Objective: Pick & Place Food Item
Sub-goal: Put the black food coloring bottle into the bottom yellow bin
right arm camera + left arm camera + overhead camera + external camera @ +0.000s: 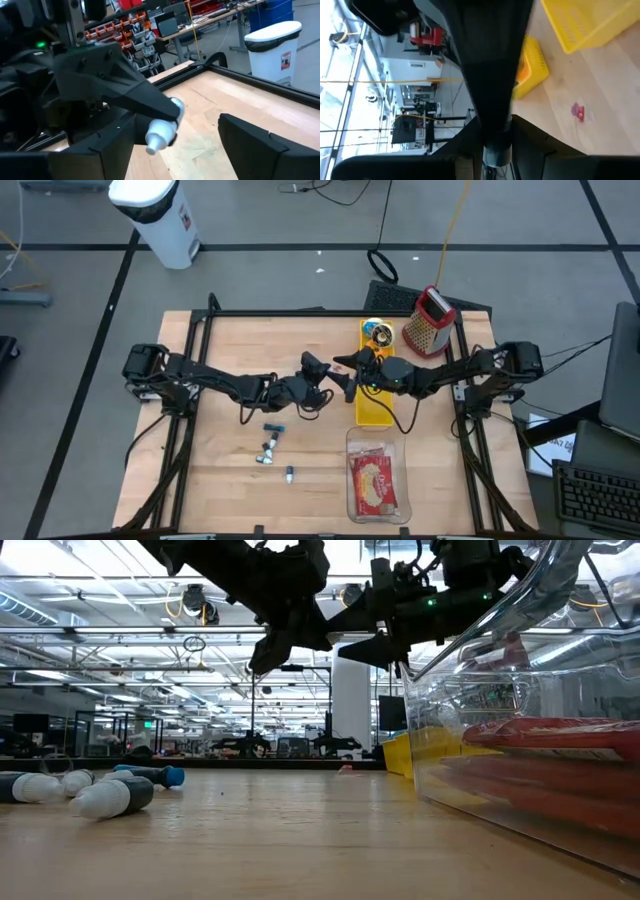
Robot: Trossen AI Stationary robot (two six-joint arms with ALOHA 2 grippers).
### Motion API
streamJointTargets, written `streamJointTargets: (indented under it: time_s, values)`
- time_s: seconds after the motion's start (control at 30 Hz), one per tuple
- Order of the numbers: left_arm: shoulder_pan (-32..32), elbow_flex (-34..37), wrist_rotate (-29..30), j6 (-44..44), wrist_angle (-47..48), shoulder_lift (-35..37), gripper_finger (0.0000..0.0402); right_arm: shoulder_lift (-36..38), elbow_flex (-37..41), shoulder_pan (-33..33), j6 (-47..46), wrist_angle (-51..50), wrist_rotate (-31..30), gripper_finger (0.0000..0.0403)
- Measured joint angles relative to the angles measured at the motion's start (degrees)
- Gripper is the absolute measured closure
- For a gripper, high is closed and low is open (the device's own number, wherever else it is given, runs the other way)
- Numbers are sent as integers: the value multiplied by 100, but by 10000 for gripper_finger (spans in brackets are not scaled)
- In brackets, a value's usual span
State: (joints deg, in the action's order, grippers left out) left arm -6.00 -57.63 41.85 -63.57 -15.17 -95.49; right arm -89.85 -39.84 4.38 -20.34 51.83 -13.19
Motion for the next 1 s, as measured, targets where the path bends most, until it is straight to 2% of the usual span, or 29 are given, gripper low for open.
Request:
streamJointTargets:
  time_s: [0.23, 0.37, 0.8, 1.0]
  values:
    - [-2, 0, -5, -57, -170, -1, 314, -2, -95, 10, 141, -149, -27, 156]
    - [-2, 0, -4, -35, -167, -1, 314, -2, -95, 11, 147, -154, -27, 181]
    - [9, 2, -47, 390, -145, -1, 313, 1, -95, 7, 246, -157, 28, 347]
    - [-112, 11, 181, 925, -316, -1, 313, 9, -95, 11, 447, -163, 29, 354]
